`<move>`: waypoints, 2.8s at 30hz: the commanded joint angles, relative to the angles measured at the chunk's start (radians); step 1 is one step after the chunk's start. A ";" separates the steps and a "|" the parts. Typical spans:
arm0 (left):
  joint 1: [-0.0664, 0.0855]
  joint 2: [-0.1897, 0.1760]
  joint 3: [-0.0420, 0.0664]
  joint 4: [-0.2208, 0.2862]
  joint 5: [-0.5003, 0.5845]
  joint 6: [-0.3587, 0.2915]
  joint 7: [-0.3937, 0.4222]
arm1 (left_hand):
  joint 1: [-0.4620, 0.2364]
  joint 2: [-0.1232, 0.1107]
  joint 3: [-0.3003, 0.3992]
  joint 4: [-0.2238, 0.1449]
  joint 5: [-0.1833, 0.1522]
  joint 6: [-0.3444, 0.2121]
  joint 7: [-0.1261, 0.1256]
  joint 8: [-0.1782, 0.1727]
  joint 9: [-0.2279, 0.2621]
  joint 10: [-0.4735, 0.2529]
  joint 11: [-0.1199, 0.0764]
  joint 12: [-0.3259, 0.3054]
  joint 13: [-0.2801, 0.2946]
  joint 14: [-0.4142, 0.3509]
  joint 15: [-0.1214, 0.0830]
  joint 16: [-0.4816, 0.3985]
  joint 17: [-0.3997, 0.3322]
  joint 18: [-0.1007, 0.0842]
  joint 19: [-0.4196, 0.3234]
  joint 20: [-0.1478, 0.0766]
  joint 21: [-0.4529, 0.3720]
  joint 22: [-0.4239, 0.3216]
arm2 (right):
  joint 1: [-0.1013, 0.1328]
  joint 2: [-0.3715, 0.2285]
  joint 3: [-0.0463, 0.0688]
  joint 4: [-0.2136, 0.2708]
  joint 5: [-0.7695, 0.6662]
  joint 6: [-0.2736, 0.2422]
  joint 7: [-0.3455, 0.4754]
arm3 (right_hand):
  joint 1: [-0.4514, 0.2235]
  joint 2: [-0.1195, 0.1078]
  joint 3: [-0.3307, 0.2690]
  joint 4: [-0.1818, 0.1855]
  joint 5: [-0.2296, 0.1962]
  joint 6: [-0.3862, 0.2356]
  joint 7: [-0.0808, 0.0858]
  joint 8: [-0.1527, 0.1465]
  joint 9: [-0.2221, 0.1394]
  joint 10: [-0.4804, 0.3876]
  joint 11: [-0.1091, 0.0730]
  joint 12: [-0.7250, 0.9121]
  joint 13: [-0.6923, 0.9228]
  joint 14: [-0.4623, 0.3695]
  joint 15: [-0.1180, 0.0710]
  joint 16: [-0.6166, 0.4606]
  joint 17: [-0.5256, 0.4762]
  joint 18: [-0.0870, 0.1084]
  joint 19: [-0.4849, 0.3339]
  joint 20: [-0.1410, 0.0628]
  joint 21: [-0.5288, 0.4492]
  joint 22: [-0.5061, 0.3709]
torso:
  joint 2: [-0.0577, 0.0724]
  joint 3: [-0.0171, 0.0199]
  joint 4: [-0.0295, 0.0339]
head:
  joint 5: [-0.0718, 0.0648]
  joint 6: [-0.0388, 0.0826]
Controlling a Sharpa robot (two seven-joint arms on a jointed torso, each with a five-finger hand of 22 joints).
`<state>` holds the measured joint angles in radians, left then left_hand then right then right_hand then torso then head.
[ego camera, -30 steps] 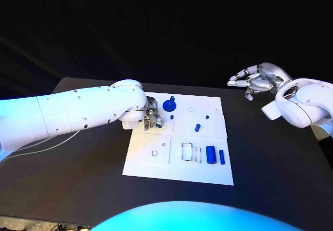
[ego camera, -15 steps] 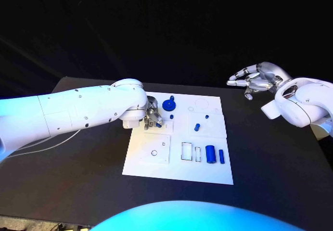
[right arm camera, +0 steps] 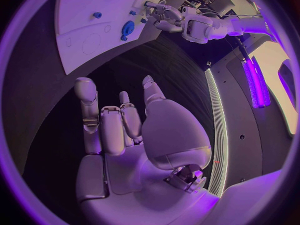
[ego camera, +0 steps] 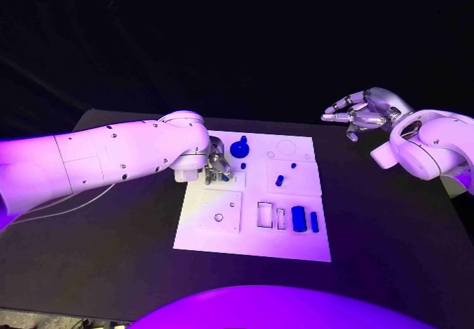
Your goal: Assemble the parts on the task board
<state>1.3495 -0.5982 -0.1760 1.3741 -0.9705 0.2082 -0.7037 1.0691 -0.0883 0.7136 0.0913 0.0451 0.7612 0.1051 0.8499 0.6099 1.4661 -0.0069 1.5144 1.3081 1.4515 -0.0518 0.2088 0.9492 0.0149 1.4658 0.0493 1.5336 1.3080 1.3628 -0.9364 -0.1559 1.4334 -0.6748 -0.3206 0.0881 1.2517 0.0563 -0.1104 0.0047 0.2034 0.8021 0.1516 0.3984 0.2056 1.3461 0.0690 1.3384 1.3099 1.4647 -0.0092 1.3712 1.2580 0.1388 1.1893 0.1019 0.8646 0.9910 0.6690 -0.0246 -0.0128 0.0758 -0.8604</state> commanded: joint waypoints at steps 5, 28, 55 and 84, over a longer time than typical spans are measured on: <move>-0.004 0.008 -0.002 -0.001 0.017 0.033 -0.036 | -0.019 0.002 -0.039 0.017 0.003 0.073 -0.061 0.015 -0.004 0.028 -0.010 0.004 0.149 0.004 -0.007 -0.008 0.002 0.000 0.071 -0.011 0.005 0.203 | 0.000 0.001 0.000 0.001 -0.012 0.009 0.002 | -0.002 0.005 -0.008 0.001 0.006 -0.008 -0.001 0.007 0.001 0.004 -0.001 0.000 0.016 0.028 0.003 -0.003 -0.002 0.015 -0.003 0.000 -0.005 -0.002 | 0.000 -0.0004 0.0004 | -0.002 0.001; -0.004 0.013 -0.002 -0.018 0.023 0.022 -0.041 | -0.039 0.019 -0.085 0.063 0.003 0.073 -0.063 0.030 -0.015 0.029 -0.012 0.005 0.152 0.005 -0.009 -0.011 0.005 -0.001 0.074 -0.013 0.007 0.208 | 0.000 -0.002 0.000 0.005 -0.013 0.009 0.002 | -0.002 0.005 -0.008 0.001 0.007 -0.008 -0.001 0.007 0.001 0.004 -0.001 0.000 0.016 0.028 0.003 -0.003 -0.002 0.015 -0.003 0.000 -0.006 -0.002 | 0.000 -0.0011 0.0004 | -0.007 0.003; -0.004 0.009 -0.002 -0.023 0.099 -0.009 -0.030 | 0.032 0.080 0.042 0.040 0.003 0.009 -0.041 0.024 -0.042 -0.009 0.004 -0.019 0.107 0.006 0.000 -0.018 0.009 0.005 0.062 -0.006 -0.006 0.188 | 0.000 -0.002 0.000 0.004 -0.022 0.013 0.000 | -0.002 0.005 -0.008 0.001 0.007 -0.008 -0.001 0.007 0.001 0.004 -0.001 0.000 0.016 0.028 0.003 -0.003 -0.002 0.015 -0.003 0.000 -0.006 -0.002 | -0.001 -0.0006 0.0010 | -0.006 0.002; -0.004 0.010 -0.002 -0.026 0.087 -0.004 -0.046 | -0.062 -0.010 -0.045 0.103 0.003 0.037 -0.052 0.065 -0.050 0.007 -0.002 -0.009 0.124 0.009 -0.003 -0.022 0.014 0.001 0.071 -0.007 0.003 0.203 | 0.000 -0.005 0.000 0.006 -0.023 0.016 0.003 | 0.000 0.004 -0.011 0.000 0.007 -0.010 -0.001 0.011 0.002 0.002 -0.001 -0.002 0.014 0.027 0.003 -0.008 -0.007 0.016 -0.006 0.000 -0.014 -0.008 | -0.001 -0.0011 0.0014 | -0.007 0.004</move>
<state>1.3463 -0.5916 -0.1786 1.3447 -0.8893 0.1965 -0.7116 1.0124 -0.0953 0.6741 0.1946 0.0442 0.7908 0.0523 0.9101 0.5610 1.4626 -0.0030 1.5026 1.3081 1.4548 -0.0552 0.1932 0.9616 0.0149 1.4652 0.0427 1.5315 1.3073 1.3626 -0.9406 -0.1559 1.4383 -0.6896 -0.3136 0.0888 1.2517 0.0563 -0.1159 0.0042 0.2072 0.7985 0.1480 0.4062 0.2062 1.3461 0.0690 1.3384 1.3099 1.4647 -0.0092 1.3657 1.2517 0.1388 1.1893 0.1019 0.8575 0.9836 0.6684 -0.0257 -0.0118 0.0685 -0.8559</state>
